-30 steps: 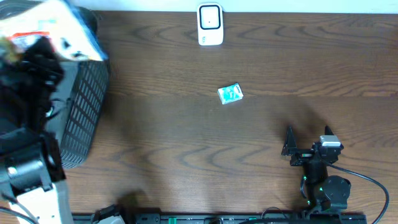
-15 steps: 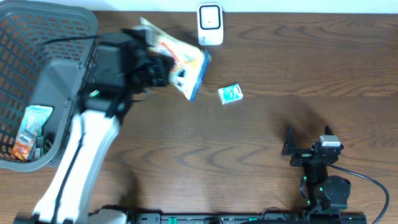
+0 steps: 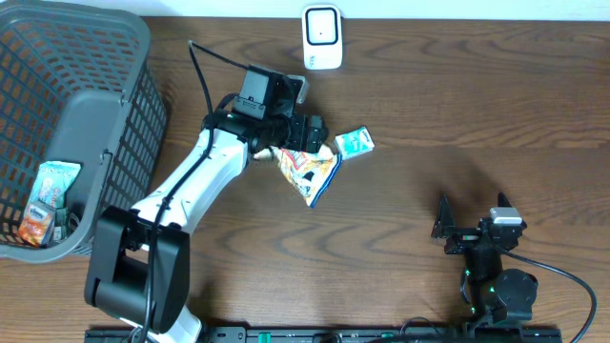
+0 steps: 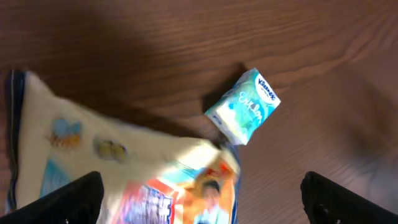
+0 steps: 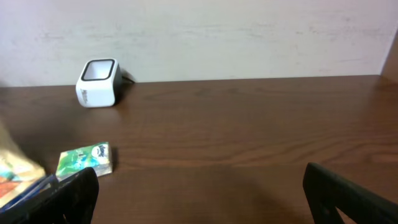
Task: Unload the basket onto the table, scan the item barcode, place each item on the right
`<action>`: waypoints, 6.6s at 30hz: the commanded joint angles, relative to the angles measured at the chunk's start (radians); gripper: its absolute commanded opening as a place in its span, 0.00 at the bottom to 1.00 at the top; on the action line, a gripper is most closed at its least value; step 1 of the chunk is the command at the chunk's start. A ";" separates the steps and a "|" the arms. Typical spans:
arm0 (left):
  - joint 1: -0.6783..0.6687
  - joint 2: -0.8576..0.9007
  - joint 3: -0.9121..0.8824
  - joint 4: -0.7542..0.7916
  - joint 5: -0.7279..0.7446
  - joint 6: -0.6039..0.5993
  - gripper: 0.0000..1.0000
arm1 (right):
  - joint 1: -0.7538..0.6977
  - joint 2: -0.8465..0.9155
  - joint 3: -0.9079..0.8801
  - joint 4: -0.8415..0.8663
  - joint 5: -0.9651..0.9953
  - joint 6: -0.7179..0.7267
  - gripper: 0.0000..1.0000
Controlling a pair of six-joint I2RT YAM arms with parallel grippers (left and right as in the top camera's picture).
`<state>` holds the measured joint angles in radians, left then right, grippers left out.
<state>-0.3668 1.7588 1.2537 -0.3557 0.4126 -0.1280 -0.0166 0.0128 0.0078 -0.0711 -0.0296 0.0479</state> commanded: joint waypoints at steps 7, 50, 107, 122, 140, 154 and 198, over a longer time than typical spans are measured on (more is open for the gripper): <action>0.019 -0.218 0.024 -0.060 -0.006 0.015 0.98 | -0.004 -0.001 -0.002 -0.004 0.001 0.003 0.99; 0.087 -0.460 0.072 -0.487 -0.002 -0.182 0.98 | -0.004 -0.001 -0.002 -0.004 0.001 0.003 0.99; 1.083 0.018 0.072 -0.412 -0.765 -0.360 0.98 | -0.004 -0.001 -0.002 -0.004 0.001 0.003 0.99; 1.083 0.186 0.072 -0.352 -0.731 -0.361 0.89 | -0.004 -0.001 -0.002 -0.004 0.001 0.003 0.99; 1.083 -0.256 0.073 -0.360 -0.426 -0.377 0.12 | -0.004 -0.001 -0.002 -0.004 0.001 0.003 0.99; 1.080 -0.691 0.072 -0.059 0.204 -0.701 0.08 | -0.004 -0.001 -0.002 -0.004 0.001 0.003 0.99; 0.066 -0.062 0.072 -0.047 0.088 -0.634 0.41 | -0.004 -0.001 -0.002 -0.004 0.001 0.003 0.99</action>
<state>-0.3012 1.6989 1.3117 -0.4011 0.5091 -0.7998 -0.0166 0.0128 0.0078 -0.0711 -0.0296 0.0479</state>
